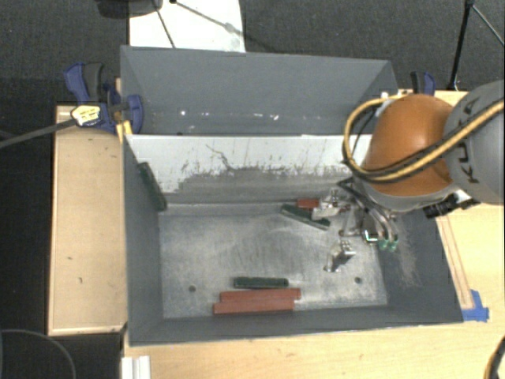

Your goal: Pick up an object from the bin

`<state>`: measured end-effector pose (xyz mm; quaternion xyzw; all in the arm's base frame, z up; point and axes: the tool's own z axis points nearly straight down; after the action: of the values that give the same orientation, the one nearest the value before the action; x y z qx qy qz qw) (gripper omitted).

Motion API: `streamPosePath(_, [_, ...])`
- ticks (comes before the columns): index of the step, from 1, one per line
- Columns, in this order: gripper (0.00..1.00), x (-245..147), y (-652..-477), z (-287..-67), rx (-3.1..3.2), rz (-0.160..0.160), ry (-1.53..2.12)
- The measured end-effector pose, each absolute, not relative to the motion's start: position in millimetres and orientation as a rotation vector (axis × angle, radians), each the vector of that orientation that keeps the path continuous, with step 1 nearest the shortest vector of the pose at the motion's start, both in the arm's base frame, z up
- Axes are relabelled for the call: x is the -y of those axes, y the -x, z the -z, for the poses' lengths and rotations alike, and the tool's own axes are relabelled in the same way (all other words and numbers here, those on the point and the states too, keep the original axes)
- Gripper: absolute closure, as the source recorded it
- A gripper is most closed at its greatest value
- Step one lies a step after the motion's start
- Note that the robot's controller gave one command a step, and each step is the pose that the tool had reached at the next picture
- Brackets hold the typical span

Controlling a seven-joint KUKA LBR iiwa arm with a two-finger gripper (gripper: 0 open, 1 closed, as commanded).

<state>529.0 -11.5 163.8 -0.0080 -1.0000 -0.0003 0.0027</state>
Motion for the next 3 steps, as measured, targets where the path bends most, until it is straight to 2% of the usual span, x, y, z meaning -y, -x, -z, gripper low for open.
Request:
streamPosePath(1, [0.00,11.5,-530.9,-167.9,3.144,0.000,0.025])
streamPosePath(2, [0.00,-4.6,-521.8,-135.1,3.145,-0.001,-0.145])
streamPosePath(3, [0.00,-11.5,-491.4,-105.6,3.136,0.001,-0.205])
